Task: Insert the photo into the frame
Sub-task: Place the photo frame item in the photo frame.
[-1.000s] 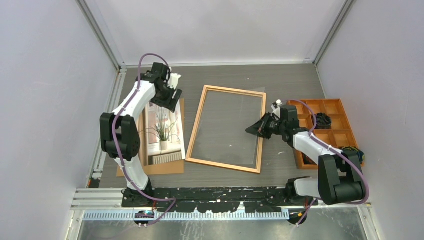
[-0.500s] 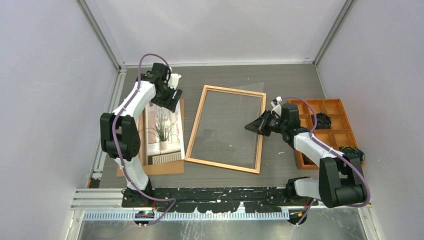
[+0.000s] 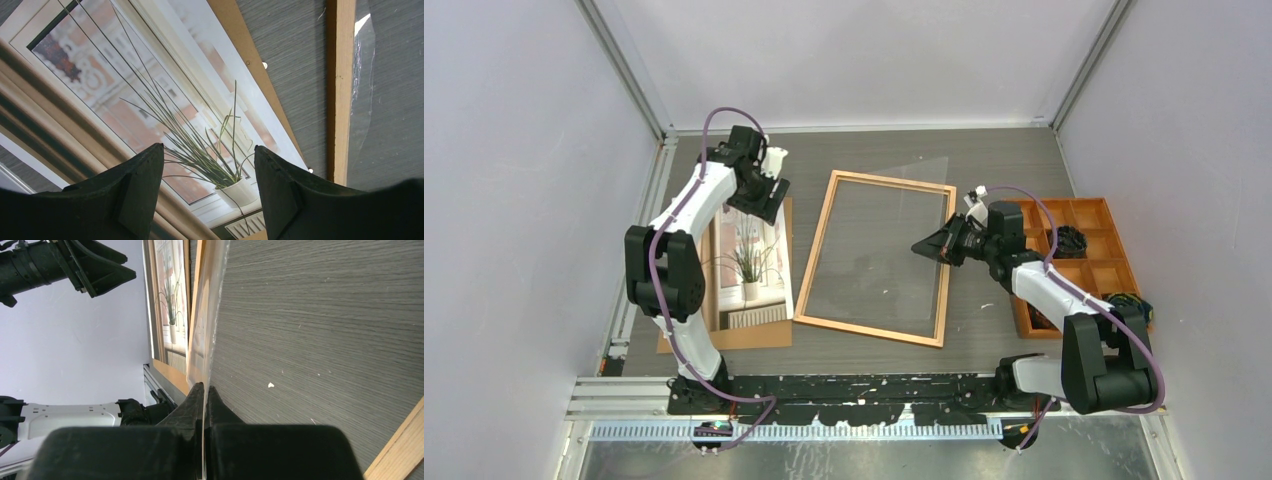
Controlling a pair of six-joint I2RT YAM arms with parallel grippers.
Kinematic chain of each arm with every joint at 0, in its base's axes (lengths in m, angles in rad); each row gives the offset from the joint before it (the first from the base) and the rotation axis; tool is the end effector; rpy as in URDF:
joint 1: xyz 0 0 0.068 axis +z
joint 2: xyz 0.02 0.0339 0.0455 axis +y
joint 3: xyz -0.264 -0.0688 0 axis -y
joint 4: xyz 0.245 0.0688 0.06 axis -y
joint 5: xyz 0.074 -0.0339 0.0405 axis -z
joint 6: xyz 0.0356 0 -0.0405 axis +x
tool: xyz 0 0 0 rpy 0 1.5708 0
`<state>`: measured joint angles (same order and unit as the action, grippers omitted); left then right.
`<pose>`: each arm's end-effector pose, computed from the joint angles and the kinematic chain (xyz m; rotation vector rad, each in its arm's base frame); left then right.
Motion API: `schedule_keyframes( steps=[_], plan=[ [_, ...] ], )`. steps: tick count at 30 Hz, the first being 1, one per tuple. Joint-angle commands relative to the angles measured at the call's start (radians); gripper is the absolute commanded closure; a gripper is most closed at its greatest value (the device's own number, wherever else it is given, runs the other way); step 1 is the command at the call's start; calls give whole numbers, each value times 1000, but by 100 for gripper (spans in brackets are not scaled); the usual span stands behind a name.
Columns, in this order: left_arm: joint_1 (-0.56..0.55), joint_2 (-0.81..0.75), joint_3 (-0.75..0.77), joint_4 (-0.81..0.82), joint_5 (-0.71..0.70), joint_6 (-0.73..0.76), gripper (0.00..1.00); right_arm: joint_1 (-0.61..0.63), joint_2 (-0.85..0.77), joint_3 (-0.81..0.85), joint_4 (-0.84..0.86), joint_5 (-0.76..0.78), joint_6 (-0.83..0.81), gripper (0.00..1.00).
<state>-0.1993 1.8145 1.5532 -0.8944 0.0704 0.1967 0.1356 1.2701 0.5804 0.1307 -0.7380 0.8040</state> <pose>0.3720 -0.0777 0.2642 0.5559 2.6678 -0.0967 0.2485 0.0581 0.2028 0.2776 2.2427 1.3161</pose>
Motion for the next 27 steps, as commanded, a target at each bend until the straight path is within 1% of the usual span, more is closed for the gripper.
schedule_keyframes(
  steps=[1,15,22,27],
  plan=[
    [-5,-6,8,19,-7,17,32,6,-9,39,73,-25,-24,99],
    [-15,2,4,22,-8,21,32,9,18,83,100,-61,-15,99],
    [-17,-2,3,20,-7,23,32,9,48,96,76,-56,-28,99],
    [-25,-4,-15,25,-6,23,32,9,59,82,92,-49,-14,99]
  ],
)
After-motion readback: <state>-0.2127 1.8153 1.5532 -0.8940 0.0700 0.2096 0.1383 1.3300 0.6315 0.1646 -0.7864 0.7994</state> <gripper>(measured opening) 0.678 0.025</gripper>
